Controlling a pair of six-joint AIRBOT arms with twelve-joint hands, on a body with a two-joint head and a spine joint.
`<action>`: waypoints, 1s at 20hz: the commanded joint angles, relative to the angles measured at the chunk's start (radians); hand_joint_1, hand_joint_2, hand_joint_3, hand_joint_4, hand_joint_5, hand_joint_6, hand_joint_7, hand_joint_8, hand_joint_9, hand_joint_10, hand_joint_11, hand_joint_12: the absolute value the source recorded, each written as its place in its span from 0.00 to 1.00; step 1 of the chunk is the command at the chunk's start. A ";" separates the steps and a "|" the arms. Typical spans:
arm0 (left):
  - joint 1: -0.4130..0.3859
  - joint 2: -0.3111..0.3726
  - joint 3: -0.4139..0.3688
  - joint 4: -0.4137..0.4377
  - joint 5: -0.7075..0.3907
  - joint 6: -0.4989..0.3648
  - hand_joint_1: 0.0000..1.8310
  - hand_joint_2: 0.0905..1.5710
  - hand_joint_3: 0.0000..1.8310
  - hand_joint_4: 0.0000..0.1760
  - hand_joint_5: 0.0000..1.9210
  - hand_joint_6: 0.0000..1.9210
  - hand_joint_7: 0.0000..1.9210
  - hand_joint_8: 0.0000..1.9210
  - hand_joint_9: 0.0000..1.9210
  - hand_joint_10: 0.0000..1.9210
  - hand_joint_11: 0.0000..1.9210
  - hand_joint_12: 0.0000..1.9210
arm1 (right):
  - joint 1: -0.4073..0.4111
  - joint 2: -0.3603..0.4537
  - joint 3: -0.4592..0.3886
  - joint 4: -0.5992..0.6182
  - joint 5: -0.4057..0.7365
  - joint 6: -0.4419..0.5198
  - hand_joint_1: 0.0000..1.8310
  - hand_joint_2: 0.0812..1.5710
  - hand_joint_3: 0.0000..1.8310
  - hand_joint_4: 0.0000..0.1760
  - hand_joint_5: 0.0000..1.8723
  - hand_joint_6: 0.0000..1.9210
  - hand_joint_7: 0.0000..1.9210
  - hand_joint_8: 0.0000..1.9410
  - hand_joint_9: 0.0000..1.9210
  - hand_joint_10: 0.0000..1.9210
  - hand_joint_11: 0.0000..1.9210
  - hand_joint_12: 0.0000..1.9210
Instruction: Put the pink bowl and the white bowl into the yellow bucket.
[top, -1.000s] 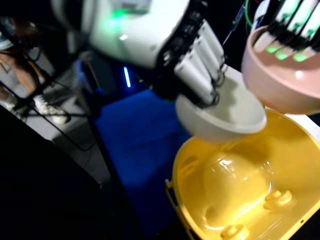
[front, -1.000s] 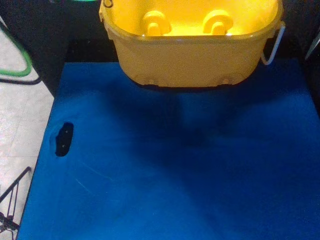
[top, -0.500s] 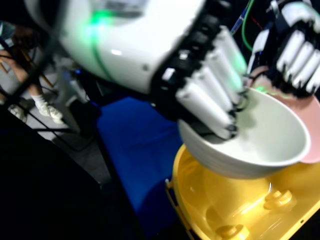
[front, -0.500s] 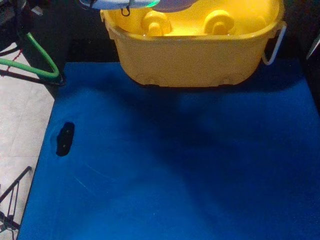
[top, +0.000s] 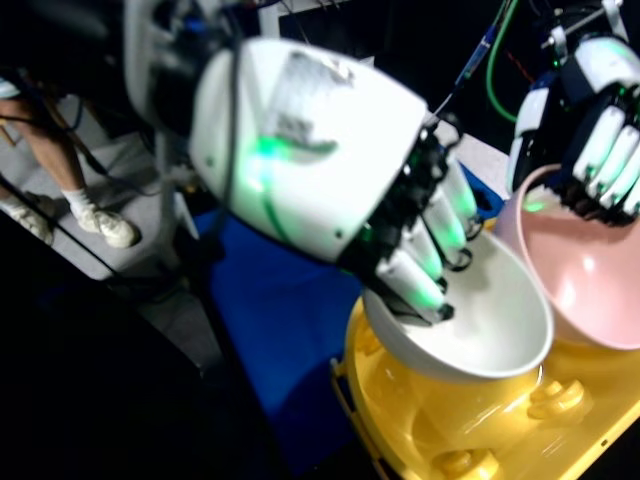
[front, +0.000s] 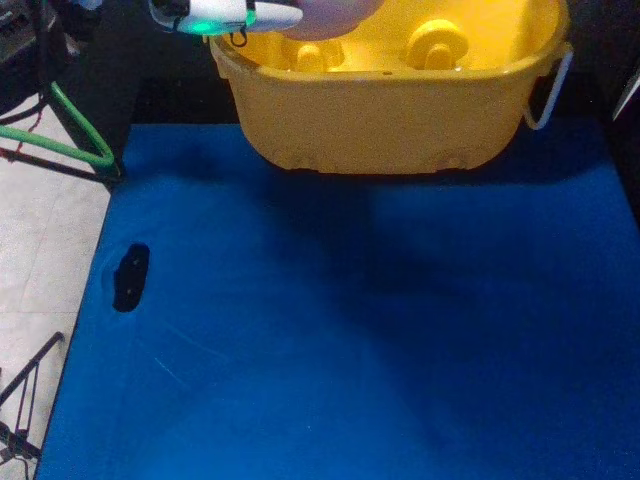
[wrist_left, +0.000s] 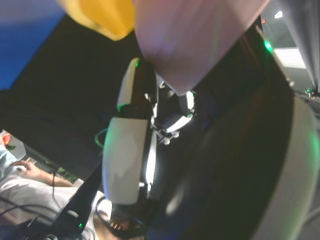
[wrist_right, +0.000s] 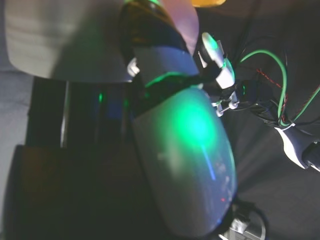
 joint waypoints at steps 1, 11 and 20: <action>-0.007 -0.008 0.009 -0.048 -0.116 -0.002 0.81 0.72 0.00 0.00 0.42 0.61 0.44 0.55 0.46 0.64 0.38 0.88 | 0.008 -0.007 0.009 -0.003 0.111 -0.001 0.81 0.76 0.00 0.00 0.36 0.78 0.34 0.68 0.40 0.68 0.32 0.87; 0.024 -0.060 0.078 -0.078 -0.103 -0.042 0.61 0.77 0.00 0.00 0.38 0.70 0.35 0.49 0.31 0.58 0.25 0.84 | -0.017 -0.037 0.036 0.005 0.110 -0.001 0.62 0.67 0.00 0.00 0.32 0.51 0.29 0.45 0.25 0.55 0.13 0.81; 0.038 -0.060 0.082 -0.102 -0.120 -0.042 0.46 0.65 0.00 0.00 0.27 0.14 0.27 0.00 0.13 0.27 0.00 0.76 | -0.022 -0.035 0.032 0.012 0.111 0.001 0.48 0.60 0.00 0.00 0.17 0.33 0.22 0.00 0.12 0.15 0.00 0.59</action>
